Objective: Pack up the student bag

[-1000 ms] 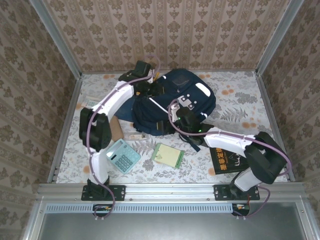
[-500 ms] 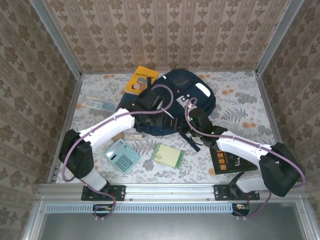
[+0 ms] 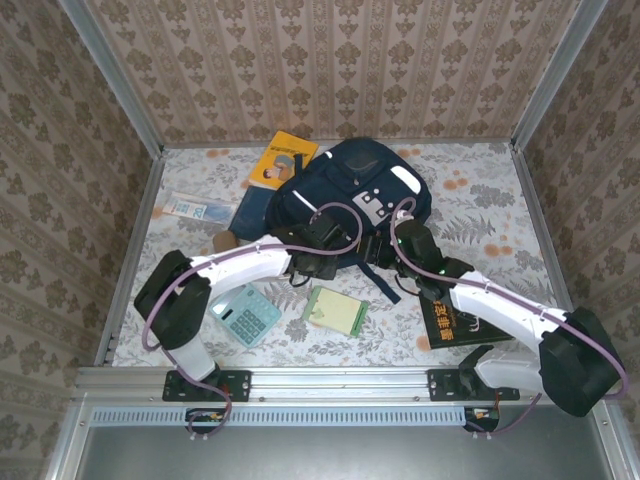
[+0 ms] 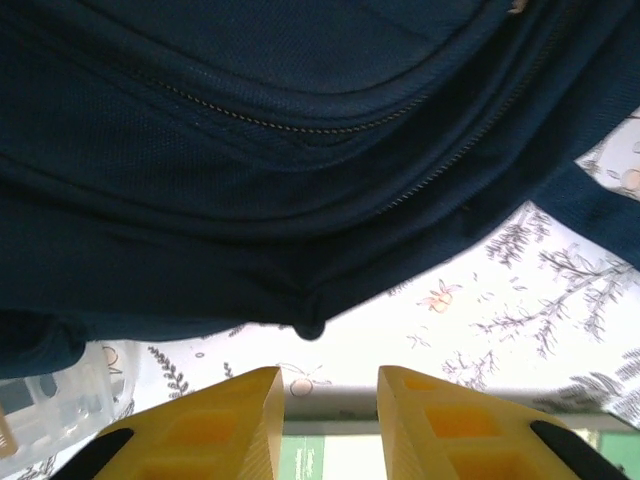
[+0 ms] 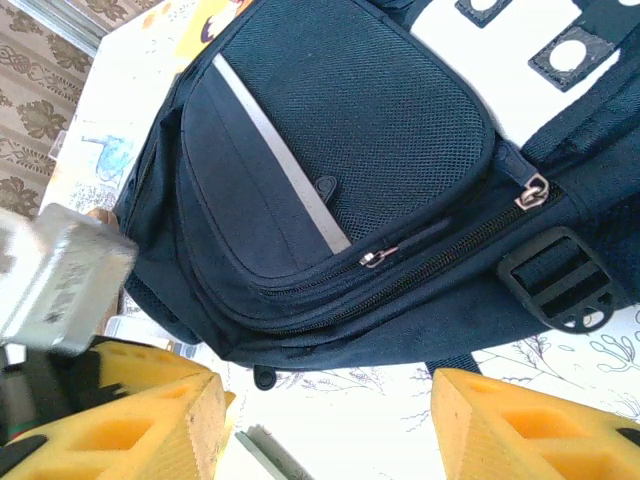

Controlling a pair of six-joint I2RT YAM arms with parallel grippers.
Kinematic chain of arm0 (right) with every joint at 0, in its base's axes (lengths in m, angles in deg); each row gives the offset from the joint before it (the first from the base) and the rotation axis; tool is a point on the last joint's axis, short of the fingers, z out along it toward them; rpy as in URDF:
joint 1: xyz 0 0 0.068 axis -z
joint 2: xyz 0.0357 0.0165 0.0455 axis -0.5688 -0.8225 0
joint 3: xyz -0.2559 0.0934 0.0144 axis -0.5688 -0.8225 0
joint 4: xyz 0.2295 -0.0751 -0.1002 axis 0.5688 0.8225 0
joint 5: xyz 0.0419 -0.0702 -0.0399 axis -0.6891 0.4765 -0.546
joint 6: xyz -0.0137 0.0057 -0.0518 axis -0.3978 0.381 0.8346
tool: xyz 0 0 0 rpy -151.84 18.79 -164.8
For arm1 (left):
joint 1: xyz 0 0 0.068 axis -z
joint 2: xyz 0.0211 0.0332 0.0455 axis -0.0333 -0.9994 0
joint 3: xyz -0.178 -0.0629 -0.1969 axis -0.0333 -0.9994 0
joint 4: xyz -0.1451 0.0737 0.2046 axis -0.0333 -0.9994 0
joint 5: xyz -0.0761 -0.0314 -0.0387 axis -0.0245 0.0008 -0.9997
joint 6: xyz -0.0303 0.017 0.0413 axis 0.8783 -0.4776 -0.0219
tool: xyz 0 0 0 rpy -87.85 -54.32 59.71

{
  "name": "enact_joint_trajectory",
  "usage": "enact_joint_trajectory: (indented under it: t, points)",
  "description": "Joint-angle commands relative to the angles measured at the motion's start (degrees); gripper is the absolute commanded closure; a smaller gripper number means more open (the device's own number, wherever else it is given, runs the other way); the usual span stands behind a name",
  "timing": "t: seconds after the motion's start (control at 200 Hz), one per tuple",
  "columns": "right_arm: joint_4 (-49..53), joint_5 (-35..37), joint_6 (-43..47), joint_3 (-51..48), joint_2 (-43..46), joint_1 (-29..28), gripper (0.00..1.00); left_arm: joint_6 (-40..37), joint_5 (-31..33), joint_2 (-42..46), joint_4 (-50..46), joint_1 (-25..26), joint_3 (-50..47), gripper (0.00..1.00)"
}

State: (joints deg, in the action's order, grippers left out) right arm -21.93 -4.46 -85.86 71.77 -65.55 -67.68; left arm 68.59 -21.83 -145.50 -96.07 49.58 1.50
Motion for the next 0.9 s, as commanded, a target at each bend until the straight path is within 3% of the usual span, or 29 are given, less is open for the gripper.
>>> enact_joint_trajectory:
  t: [0.0, 0.895]
  points:
    - [2.53, 1.89, -0.29, -1.21, 2.85, 0.23, 0.42, 2.12, 1.83, -0.85, 1.00, 0.49, -1.00, 0.70]
    - [3.30, 3.32, -1.60, -5.04, 8.30, 0.23, 0.42, 5.61, 2.89, -8.57, 3.66, -2.14, 4.64, 0.72]
